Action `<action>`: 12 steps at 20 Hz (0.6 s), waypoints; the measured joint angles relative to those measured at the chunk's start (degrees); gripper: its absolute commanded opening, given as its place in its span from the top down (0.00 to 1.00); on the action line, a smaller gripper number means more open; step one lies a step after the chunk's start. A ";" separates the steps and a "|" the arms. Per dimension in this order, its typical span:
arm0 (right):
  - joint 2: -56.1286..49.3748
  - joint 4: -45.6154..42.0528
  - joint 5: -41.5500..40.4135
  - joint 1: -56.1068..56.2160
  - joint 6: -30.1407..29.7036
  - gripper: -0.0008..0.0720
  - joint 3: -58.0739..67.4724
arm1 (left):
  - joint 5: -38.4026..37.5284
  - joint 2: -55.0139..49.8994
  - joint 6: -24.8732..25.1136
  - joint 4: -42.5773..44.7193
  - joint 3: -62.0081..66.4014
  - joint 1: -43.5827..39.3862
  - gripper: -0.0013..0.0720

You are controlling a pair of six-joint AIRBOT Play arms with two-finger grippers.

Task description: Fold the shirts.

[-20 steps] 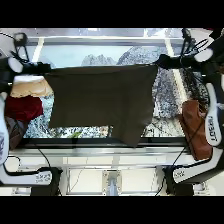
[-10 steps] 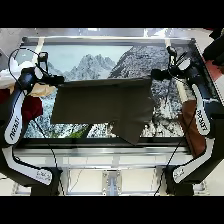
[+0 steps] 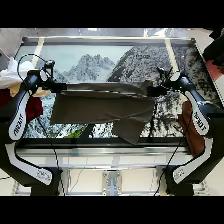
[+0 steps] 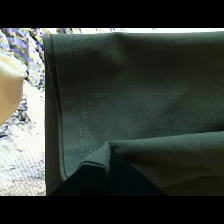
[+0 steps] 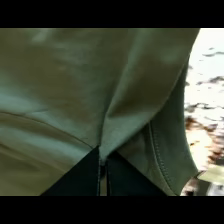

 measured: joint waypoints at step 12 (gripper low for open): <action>13.16 -4.90 15.58 -5.55 1.68 0.45 2.14 | -8.66 13.75 -3.19 0.00 -5.14 4.76 0.04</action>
